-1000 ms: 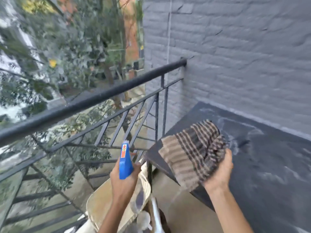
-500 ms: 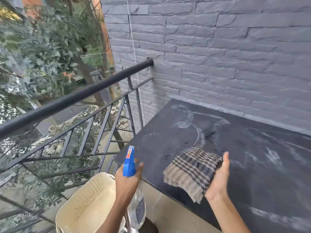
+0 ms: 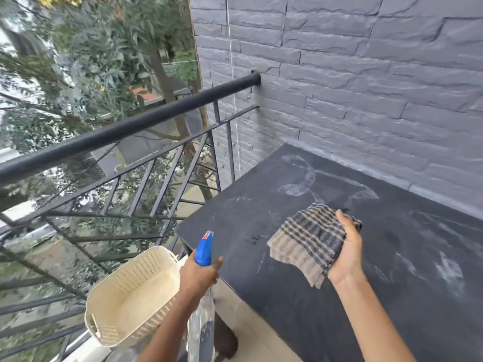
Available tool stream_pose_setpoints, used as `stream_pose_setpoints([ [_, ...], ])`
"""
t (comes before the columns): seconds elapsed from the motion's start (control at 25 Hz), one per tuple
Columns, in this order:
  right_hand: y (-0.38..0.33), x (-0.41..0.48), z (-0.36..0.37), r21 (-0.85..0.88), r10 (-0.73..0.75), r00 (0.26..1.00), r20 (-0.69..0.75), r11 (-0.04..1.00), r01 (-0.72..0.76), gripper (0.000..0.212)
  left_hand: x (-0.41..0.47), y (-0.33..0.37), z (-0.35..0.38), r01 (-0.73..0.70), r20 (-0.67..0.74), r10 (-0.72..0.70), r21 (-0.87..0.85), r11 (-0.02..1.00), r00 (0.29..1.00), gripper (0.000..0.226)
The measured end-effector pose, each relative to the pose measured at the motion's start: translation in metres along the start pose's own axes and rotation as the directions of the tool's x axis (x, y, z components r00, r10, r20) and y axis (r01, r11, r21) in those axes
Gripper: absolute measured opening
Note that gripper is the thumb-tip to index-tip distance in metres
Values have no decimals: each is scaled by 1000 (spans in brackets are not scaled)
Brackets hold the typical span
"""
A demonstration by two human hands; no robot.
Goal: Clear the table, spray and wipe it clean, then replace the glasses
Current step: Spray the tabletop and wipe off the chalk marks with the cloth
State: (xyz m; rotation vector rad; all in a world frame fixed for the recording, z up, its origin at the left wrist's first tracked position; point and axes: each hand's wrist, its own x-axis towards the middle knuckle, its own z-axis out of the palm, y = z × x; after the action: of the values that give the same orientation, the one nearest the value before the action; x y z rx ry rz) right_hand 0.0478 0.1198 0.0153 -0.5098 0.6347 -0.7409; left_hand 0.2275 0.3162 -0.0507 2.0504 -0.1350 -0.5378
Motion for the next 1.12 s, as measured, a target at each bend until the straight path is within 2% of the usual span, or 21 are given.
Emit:
stream_pose_setpoints([
  [0.12,-5,9,1,-2,8,1000,6,1000,-8,33,-2,-8,0,36,-28,-33,90,995,999,32],
  [0.32,-19,17,3,-12,-16,1000,19,1000,16,32,-1,-7,-3,15,-68,2,244,970,998,32],
  [0.48,-29,21,4,-13,-51,999,9,999,51,29,7,18,1,-81,44,74,212,974,996,23],
  [0.6,-36,22,5,-15,-62,998,1,998,63,26,17,46,13,-121,134,96,198,973,986,24],
  [0.92,-54,31,-1,15,-137,987,-90,990,138,25,43,93,45,-203,198,158,236,950,968,29],
  [1.12,-58,52,14,32,-169,974,-149,984,176,22,77,134,65,-273,304,216,159,949,928,21],
])
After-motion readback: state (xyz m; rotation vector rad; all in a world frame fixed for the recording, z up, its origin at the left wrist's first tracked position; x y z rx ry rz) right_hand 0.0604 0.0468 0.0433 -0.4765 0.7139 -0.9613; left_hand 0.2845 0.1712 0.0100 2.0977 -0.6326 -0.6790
